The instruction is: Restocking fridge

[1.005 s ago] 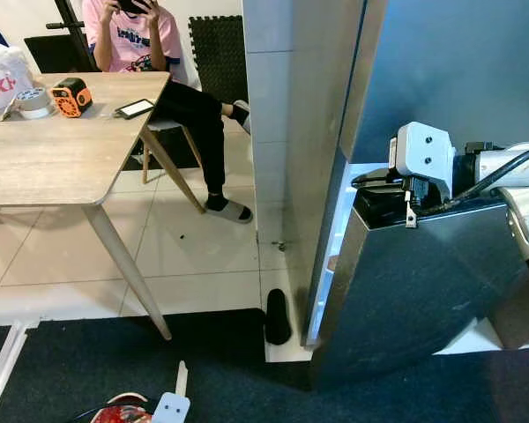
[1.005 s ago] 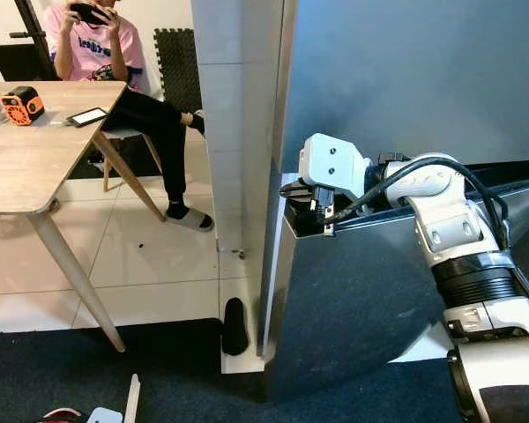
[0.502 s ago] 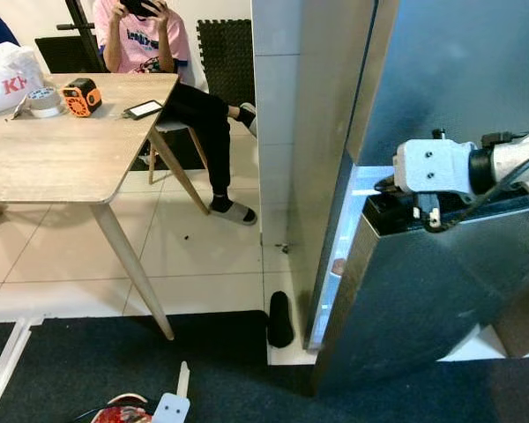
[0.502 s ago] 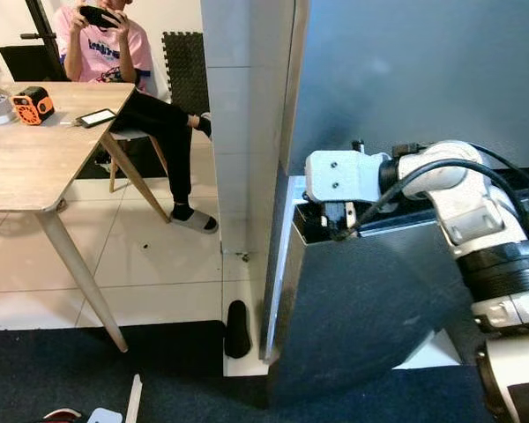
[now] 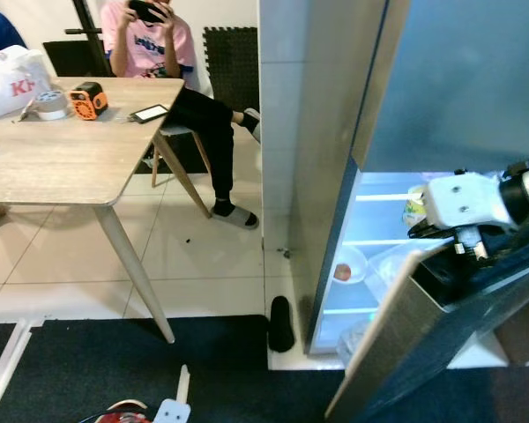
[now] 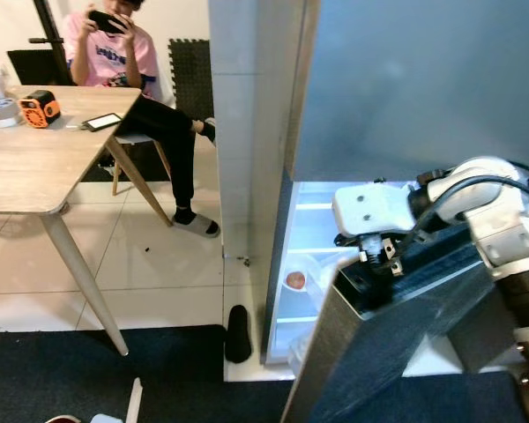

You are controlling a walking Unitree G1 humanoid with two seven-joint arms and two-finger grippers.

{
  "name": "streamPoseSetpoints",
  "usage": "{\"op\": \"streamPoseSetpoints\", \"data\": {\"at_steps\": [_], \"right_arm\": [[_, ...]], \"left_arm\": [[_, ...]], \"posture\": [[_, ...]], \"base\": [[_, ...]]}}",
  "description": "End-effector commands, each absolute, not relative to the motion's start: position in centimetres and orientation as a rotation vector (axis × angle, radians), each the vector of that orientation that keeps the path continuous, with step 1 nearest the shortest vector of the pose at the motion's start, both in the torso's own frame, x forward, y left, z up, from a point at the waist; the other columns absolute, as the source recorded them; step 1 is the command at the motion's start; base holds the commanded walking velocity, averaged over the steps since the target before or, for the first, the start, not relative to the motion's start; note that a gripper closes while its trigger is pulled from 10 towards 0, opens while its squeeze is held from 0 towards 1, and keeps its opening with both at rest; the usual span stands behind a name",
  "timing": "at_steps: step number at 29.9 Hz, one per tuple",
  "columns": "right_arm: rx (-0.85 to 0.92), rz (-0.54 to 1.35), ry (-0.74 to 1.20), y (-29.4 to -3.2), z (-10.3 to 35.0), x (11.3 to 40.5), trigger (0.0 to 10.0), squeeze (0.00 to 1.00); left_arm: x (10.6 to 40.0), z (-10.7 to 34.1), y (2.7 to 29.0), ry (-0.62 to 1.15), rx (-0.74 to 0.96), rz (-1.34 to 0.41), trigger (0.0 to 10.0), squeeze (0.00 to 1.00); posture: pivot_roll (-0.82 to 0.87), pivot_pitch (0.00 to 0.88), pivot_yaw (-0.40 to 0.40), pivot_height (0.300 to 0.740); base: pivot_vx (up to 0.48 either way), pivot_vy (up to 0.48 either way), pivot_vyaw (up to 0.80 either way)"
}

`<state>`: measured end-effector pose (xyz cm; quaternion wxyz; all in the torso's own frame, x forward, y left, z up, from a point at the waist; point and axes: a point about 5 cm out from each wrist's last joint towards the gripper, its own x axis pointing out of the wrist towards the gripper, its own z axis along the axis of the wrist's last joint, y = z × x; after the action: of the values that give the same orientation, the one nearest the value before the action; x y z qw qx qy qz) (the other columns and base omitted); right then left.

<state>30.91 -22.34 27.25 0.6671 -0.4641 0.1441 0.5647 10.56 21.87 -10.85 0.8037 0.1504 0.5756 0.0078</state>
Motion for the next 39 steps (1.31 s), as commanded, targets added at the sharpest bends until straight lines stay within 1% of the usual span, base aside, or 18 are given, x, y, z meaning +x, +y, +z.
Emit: {"op": "streamPoseSetpoints", "data": {"at_steps": [1,4,5,6,7,8,11,13,16,17,21,30,33,34,39], "right_arm": [[-1.043,1.285,0.284,-22.2,28.0,30.6,10.0,0.00],[-1.075,1.293,0.349,-22.2,27.1,30.6,10.0,0.00],[-1.103,1.249,0.420,-23.1,26.4,30.9,10.0,0.00],[-1.103,1.249,0.420,-23.1,26.4,30.9,10.0,0.00],[-1.120,1.202,0.488,-24.2,25.8,31.2,10.0,0.00],[-1.120,1.202,0.488,-24.2,25.8,31.2,10.0,0.00],[-1.111,1.184,0.590,-25.8,24.8,30.6,10.0,0.00],[-1.103,1.186,0.600,-26.0,24.8,30.4,10.0,0.00],[-1.089,1.146,0.653,-27.3,24.7,29.8,10.0,0.00],[-1.089,1.146,0.653,-27.3,24.7,29.8,10.0,0.00],[-1.080,1.041,0.754,-30.0,24.3,29.3,10.0,0.00],[-1.039,1.002,0.796,-31.7,24.5,28.0,10.0,0.00],[-1.043,0.940,0.855,-33.3,24.6,27.5,10.0,0.00],[-1.043,0.940,0.855,-33.3,24.6,27.5,10.0,0.00],[-1.014,0.835,0.926,-35.6,24.4,26.6,10.0,0.00]], "left_arm": [[10.6,-10.9,21.6,1.233,0.325,0.018,10.0,0.00],[10.7,-10.9,21.5,1.229,0.322,0.016,10.0,0.00],[10.8,-10.9,21.5,1.228,0.320,0.016,10.0,0.00],[10.8,-10.9,21.5,1.228,0.320,0.016,10.0,0.00],[10.8,-10.9,21.4,1.227,0.319,0.017,10.0,0.00],[10.8,-10.9,21.4,1.227,0.319,0.017,10.0,0.00],[10.5,-10.9,21.5,1.233,0.319,0.019,10.0,0.00],[10.4,-10.9,21.5,1.235,0.319,0.020,10.0,0.00],[10.3,-11.0,21.5,1.240,0.316,0.022,10.0,0.00],[10.3,-11.0,21.5,1.240,0.316,0.022,10.0,0.00],[10.2,-11.1,21.2,1.242,0.309,0.019,10.0,0.00],[10.1,-11.1,21.1,1.243,0.305,0.017,10.0,0.00],[10.1,-11.1,21.2,1.244,0.307,0.020,10.0,0.00],[10.1,-11.1,21.2,1.244,0.307,0.020,10.0,0.00],[10.1,-11.1,21.3,1.246,0.306,0.024,10.0,0.00]], "posture": [[-0.05,0.000,-0.015,0.740],[-0.05,0.000,-0.015,0.740],[-0.05,0.000,-0.019,0.740],[-0.05,0.000,-0.019,0.740],[-0.05,0.000,-0.019,0.740],[-0.05,0.000,-0.019,0.740],[-0.06,0.000,-0.025,0.740],[-0.06,0.000,-0.025,0.740],[-0.07,0.000,-0.030,0.740],[-0.07,0.000,-0.030,0.740],[-0.07,0.000,-0.036,0.740],[-0.08,0.000,-0.040,0.740],[-0.08,0.000,-0.040,0.740],[-0.08,0.000,-0.040,0.740],[-0.09,0.000,-0.042,0.740]], "base": [[0.000,0.000,0.00],[0.000,0.000,0.00],[0.000,0.000,0.00],[0.000,0.000,0.00],[0.000,0.000,0.00],[0.000,0.000,0.00],[0.000,0.000,0.00],[0.000,0.000,0.00],[0.000,0.000,0.00],[0.000,0.000,0.00],[0.000,0.000,0.00],[0.000,0.000,0.00],[0.000,0.000,0.00],[0.000,0.000,0.00],[0.000,0.000,0.00]]}}
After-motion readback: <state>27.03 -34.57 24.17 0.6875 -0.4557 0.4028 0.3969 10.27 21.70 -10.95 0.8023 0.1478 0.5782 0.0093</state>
